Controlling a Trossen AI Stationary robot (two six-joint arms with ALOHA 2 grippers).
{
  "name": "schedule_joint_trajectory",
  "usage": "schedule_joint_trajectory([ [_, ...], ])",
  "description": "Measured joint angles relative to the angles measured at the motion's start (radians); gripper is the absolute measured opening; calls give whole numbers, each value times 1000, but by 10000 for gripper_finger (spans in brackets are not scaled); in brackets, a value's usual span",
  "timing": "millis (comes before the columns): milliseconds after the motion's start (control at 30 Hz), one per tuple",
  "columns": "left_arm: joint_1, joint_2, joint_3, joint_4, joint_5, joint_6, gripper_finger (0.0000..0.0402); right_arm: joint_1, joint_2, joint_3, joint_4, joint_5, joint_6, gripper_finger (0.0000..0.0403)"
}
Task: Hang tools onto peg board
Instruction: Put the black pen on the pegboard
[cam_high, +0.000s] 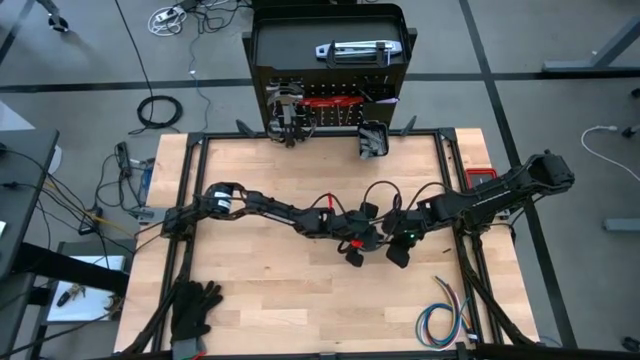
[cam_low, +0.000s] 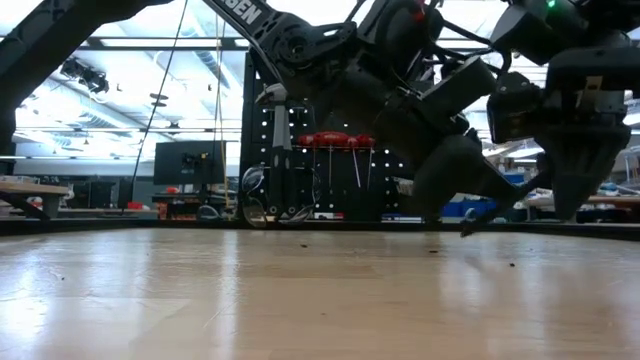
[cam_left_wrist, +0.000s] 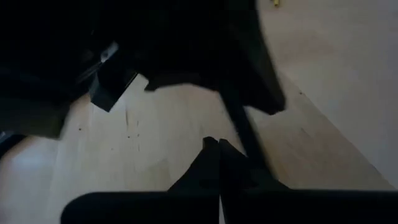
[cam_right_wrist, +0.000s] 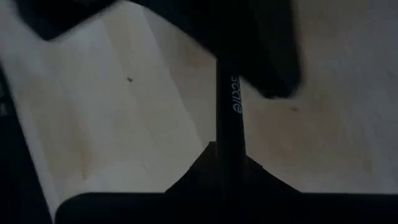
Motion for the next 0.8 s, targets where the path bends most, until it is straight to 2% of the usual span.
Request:
schedule_joint_trajectory([
  [167,3,1,0,0,0,-63,3,-1,0,2,-6,2,0,16],
  [300,5,-28,0,-58,0,-110,28,0,0,2,-13,2,4,16],
  [433,28,-88,0,-146,6,-194,68,-1,0,1,-73,15,21,16],
  [633,56,-106,0,-142,185,-353,146,-2,-3,1,-124,87,29,16],
  [800,45,-87,0,-148,159,-360,204,-3,-12,0,-104,89,25,16],
])
